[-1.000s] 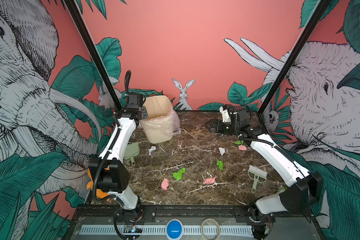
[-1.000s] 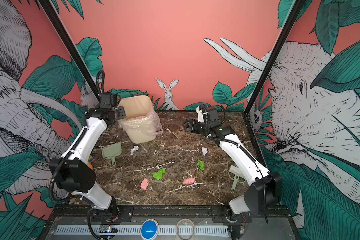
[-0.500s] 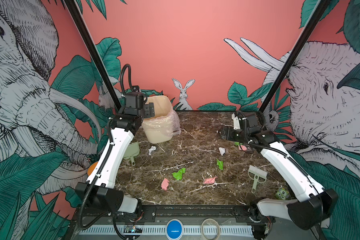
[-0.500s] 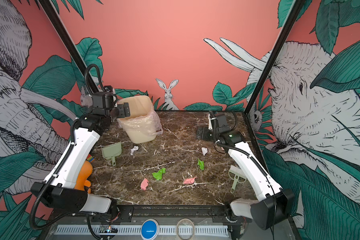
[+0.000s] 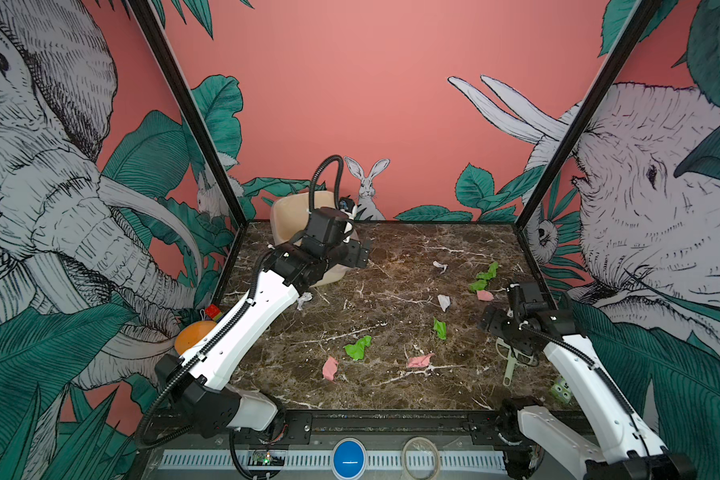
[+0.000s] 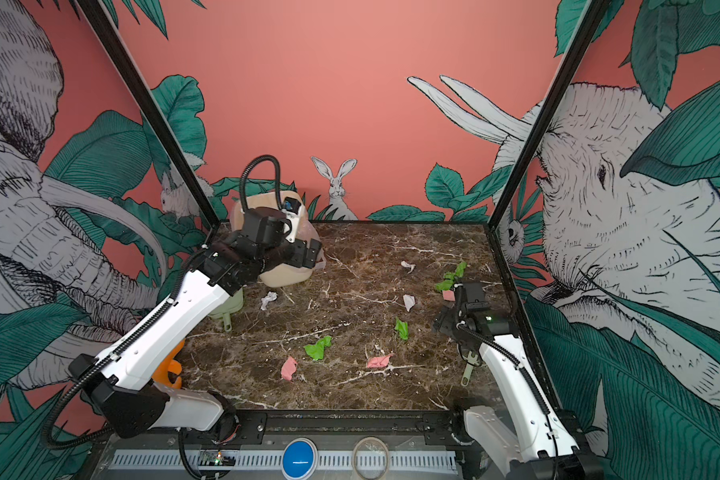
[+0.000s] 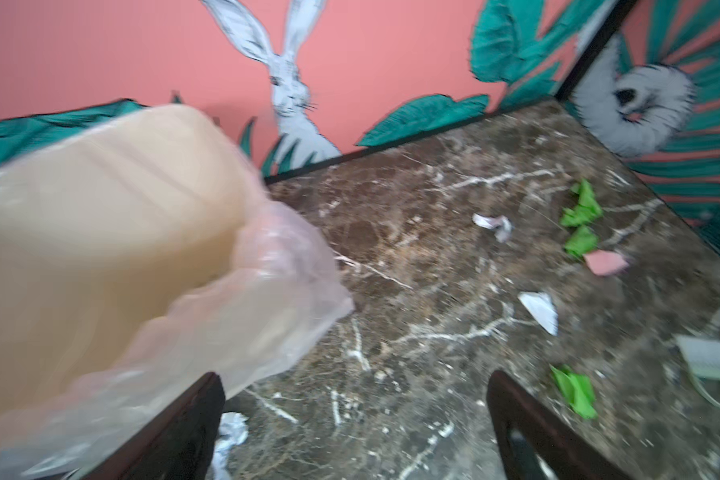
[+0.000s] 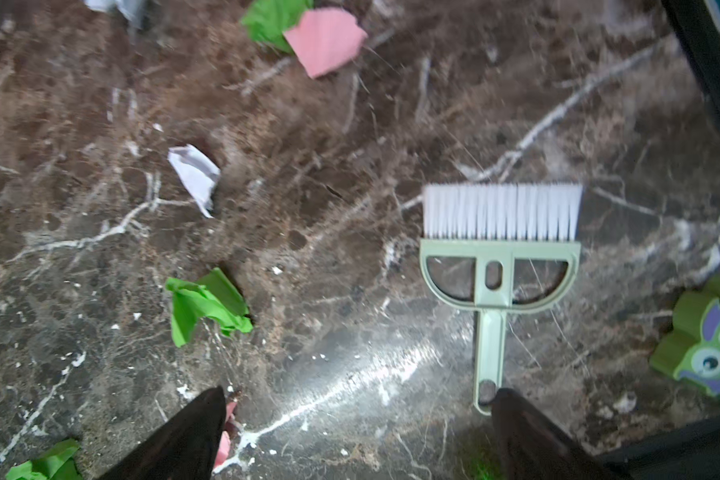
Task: Sweep away the paper scraps from the table
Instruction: 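Release the bin with the left gripper while the right gripper reaches the green brush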
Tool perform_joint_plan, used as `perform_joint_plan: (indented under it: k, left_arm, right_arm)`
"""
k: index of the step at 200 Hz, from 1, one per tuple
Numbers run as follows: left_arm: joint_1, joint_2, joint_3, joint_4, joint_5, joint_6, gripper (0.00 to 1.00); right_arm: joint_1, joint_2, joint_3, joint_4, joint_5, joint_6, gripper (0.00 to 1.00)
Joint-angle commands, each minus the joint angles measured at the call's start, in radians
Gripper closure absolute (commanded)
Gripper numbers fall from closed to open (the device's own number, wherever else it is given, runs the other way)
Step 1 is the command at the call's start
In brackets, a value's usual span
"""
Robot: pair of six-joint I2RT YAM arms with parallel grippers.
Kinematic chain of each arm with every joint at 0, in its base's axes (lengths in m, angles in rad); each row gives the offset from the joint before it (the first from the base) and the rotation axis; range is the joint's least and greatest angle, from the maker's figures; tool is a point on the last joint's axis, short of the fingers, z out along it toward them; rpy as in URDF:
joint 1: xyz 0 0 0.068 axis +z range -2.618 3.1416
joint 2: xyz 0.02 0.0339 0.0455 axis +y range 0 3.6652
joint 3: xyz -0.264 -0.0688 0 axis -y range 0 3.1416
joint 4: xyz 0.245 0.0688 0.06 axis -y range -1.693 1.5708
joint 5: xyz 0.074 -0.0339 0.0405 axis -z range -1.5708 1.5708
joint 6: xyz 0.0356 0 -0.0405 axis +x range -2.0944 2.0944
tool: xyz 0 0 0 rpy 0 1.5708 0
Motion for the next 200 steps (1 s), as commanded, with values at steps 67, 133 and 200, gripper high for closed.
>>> perform_joint_plan:
  k: [67, 133, 200]
  left_arm:
    - [-0.091, 0.068, -0.126, 0.131, 0.265, -0.076, 0.00]
    - [-0.093, 0.063, -0.166, 0.138, 0.266, -0.087, 0.00]
    - [-0.093, 0.054, -0.209, 0.162, 0.261, -0.093, 0.00]
  right_arm:
    - [-0.246, -0.096, -0.282, 0.076, -0.111, 0.089, 0.01]
    - [-0.364, -0.010, -0.373, 0.206, -0.138, 0.045, 0.01]
    - [-0.380, 0.024, -0.408, 0.287, -0.207, 0.028, 0.01]
